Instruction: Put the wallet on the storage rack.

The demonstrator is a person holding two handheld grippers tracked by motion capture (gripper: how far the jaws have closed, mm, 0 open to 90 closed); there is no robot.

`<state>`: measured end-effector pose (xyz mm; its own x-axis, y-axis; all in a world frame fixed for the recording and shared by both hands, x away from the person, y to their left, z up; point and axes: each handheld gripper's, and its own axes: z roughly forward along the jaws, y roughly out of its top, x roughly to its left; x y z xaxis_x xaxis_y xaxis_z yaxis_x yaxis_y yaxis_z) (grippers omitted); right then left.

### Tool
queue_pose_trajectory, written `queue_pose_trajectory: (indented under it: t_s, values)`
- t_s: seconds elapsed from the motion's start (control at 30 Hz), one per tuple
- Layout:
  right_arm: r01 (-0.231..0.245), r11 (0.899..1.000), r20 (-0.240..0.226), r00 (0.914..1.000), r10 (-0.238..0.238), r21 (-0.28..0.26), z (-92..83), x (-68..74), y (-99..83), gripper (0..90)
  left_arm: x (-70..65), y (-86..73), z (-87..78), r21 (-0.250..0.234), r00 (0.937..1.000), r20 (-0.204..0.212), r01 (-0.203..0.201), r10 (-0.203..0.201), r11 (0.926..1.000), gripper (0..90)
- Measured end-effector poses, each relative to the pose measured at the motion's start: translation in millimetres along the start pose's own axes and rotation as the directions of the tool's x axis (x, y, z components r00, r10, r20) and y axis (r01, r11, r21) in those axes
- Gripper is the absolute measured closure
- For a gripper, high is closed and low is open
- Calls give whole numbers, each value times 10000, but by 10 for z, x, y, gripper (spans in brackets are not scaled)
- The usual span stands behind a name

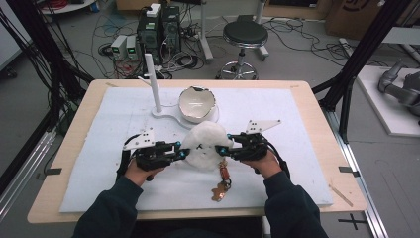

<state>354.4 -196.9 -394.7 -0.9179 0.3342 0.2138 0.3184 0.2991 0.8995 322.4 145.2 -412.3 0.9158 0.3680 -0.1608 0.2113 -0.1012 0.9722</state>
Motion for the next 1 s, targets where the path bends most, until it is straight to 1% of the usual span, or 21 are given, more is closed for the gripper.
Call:
queue_pose_trajectory:
  t_s: [0.07,0.13,0.2,0.23,0.33,0.37,0.4,0.47,0.5,0.53,0.57,0.6,0.63,0.67,0.7,0.73,0.77,0.83,0.87,0.93,1.0]
  values:
    - [129,9999,-66,9999,-129,29,-15,13,6,696,28,-5,-6,165,9990,-345,280,-274,9995,770]
    - [213,9997,29,9998,-214,116,-12,16,7,737,34,-13,9,448,9970,-733,301,-268,9985,763]
    - [421,9986,226,9988,-429,313,12,32,6,751,38,-24,28,720,9935,-1093,395,-315,9966,759]
    - [469,9982,181,9987,-476,384,19,36,4,754,42,-28,31,782,9919,-1231,404,-306,9961,758]
    - [798,9960,-48,9968,-796,401,44,70,11,764,53,-25,25,833,9872,-1564,430,-296,9956,756]
    - [877,9950,-3,9961,-877,471,53,83,15,766,57,-25,22,883,9841,-1744,504,-344,9948,752]
    - [877,9950,-3,9961,-877,471,53,83,15,766,57,-25,22,883,9841,-1744,504,-344,9948,745]
    - [1019,9934,113,9947,-1026,521,68,99,27,767,61,-21,15,909,9799,-1966,513,-326,9945,734]
    - [1173,9918,385,9921,-1193,507,64,110,47,772,67,-19,6,868,9753,-2182,536,-335,9948,698]
    - [1173,9918,385,9921,-1193,507,64,110,47,772,75,-15,-12,822,9702,-2389,603,-390,9948,698]
    - [1358,9900,821,9870,-1385,379,31,119,80,777,90,-12,-38,761,9637,-2642,594,-373,9953,665]
    - [1358,9900,821,9870,-1385,379,31,119,80,777,112,-9,-73,668,9547,-2944,659,-434,9956,665]
    - [1566,9873,1390,9775,-1589,270,-22,120,119,778,173,3,-169,323,9423,-3285,797,-647,9963,612]
    - [1566,9873,1390,9775,-1589,270,-22,120,119,778,173,3,-169,323,9423,-3285,797,-647,9963,609]
    - [1782,9837,1912,9650,-1796,243,-69,118,161,779,197,11,-224,182,9351,-3478,791,-679,9967,593]
    - [1907,9812,2138,9577,-1928,307,-86,115,183,779,238,32,-332,15,9229,-3789,741,-680,9973,592]
    - [1907,9812,2138,9577,-1928,307,-86,115,183,779,238,32,-332,15,9229,-3789,741,-680,9973,590]
    - [2088,9771,2511,9444,-2123,410,-110,107,237,778,281,47,-439,-146,9122,-4039,691,-691,9975,576]
    - [2216,9744,2585,9397,-2238,379,-120,93,269,778,304,51,-491,-250,9091,-4096,719,-758,9971,560]
    - [2384,9708,2706,9332,-2367,268,-126,62,334,777,348,50,-590,-427,8995,-4277,780,-888,9960,512]
    - [2425,9696,2833,9281,-2418,329,-113,24,412,777,388,41,-676,-576,8932,-4383,833,-1001,9949,482]
